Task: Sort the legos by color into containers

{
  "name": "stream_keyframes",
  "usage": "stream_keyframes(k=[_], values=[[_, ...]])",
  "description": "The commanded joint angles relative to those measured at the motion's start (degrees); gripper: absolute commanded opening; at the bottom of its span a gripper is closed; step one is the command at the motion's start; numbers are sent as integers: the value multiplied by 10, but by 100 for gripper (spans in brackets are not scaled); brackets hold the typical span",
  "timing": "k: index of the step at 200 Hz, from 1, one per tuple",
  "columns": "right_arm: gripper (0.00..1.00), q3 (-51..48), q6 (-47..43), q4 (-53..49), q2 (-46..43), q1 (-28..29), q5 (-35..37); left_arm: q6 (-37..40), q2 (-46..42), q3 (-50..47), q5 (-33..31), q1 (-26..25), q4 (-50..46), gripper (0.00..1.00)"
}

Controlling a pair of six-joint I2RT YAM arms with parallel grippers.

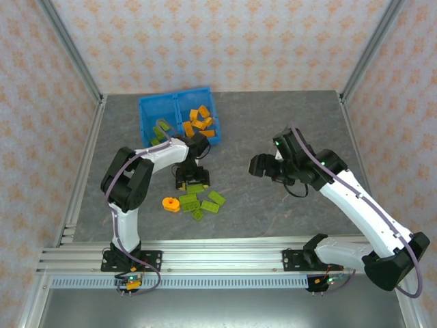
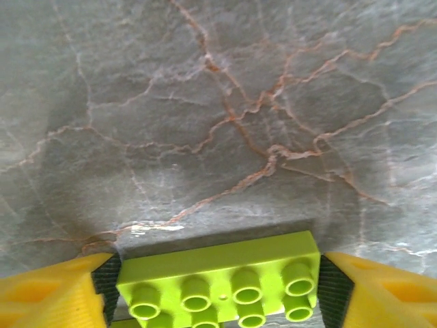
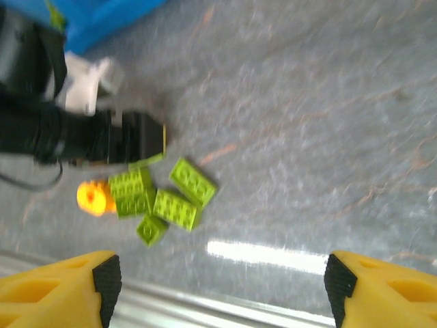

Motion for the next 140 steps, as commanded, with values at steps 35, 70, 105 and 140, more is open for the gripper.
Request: stream_keyframes(k=[35,70,105,140], values=[[77,-36,-27,-51,-5,7,-114,6,42,-8,-13,-20,5,59],[77,-42,-4,-11,-2,11,-97,7,-1,18,-55,-18,-8,54],[76,-24,-2,4,15,11,-84,12,-63,79,-140,-6,-45,53],[76,-2,-6,17,45,15,-85,14,-114,142,-235,45,-69,53]])
